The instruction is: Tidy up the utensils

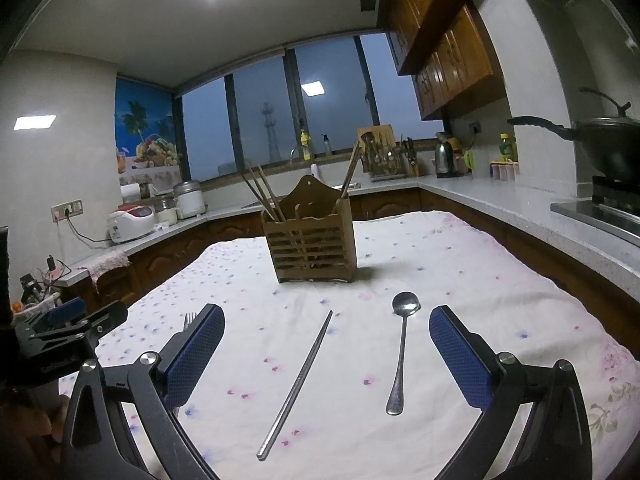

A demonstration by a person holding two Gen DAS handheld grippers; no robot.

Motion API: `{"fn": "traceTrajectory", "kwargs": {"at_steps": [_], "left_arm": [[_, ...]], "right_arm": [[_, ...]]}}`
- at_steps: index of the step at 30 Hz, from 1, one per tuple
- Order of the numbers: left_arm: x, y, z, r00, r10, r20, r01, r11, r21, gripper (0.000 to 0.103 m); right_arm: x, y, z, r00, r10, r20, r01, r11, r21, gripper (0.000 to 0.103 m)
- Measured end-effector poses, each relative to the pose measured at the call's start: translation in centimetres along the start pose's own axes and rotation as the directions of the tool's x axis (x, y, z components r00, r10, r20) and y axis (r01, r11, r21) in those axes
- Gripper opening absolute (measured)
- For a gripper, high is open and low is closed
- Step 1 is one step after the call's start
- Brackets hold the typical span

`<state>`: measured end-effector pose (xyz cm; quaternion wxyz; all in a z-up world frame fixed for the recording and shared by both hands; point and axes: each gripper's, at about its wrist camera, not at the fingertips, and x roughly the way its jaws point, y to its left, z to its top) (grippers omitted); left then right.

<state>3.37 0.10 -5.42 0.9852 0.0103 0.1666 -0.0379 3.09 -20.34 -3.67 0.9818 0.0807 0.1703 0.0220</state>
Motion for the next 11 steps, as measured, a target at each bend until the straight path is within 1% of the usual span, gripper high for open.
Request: {"fn": "traceTrajectory", "kwargs": {"at_steps": [11], "left_arm": [[0.38,-0.3,0.6,1.0,-0.01,-0.02,0.01,1.0,-0.004,0.102]], "right_arm": [[0.43,-0.62,0.4,1.0,-0.008,-0.019,0.008,1.0,0.02,0.103]]}}
